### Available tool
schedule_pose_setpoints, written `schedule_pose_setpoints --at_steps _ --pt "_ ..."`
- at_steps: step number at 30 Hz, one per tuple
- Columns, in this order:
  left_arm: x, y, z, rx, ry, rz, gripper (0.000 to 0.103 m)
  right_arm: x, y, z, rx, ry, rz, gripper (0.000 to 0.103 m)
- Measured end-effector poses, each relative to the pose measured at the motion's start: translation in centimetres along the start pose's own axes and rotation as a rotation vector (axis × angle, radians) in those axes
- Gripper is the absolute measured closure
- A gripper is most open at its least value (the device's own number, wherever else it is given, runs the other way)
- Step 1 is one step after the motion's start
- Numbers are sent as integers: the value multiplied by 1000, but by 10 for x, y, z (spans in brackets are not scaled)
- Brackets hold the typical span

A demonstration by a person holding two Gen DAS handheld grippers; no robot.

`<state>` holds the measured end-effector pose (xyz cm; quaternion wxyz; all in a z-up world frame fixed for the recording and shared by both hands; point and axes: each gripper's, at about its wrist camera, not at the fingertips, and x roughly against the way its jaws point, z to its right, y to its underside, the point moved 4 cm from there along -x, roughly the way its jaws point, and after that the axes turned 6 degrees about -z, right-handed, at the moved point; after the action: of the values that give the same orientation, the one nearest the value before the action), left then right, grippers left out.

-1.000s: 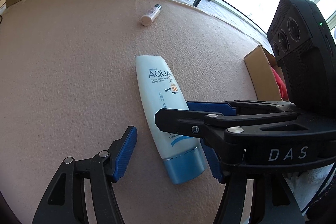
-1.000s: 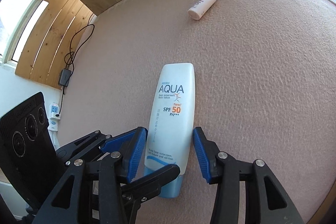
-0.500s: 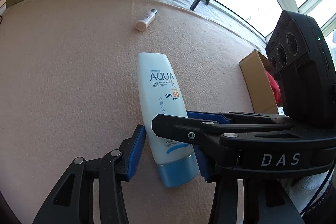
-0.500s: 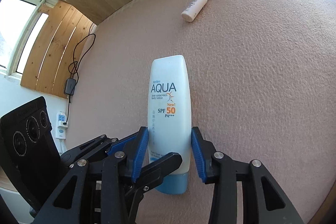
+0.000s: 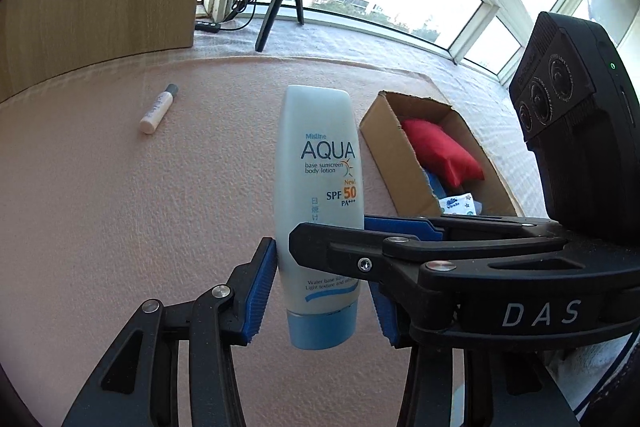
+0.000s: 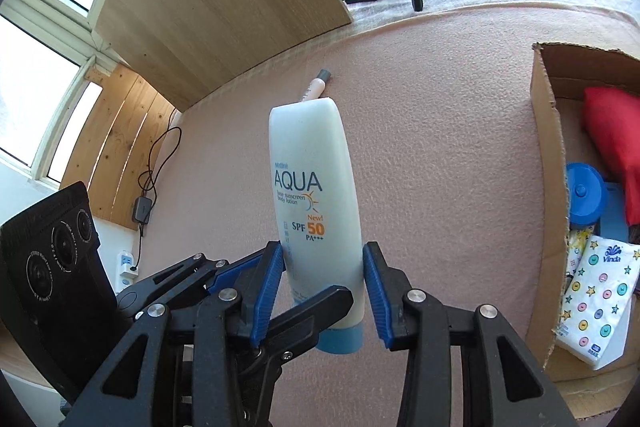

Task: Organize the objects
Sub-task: 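Lift the sunscreen tube with the right tool and carry it over the box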

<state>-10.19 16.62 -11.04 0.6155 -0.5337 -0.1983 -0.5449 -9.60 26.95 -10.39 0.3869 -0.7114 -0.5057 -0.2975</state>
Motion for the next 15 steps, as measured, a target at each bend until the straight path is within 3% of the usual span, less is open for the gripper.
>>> schedule_pose_setpoints --at_steps 15 --pt "-49 -15 143 -196 138 -52 54 97 33 101 -164 53 135 67"
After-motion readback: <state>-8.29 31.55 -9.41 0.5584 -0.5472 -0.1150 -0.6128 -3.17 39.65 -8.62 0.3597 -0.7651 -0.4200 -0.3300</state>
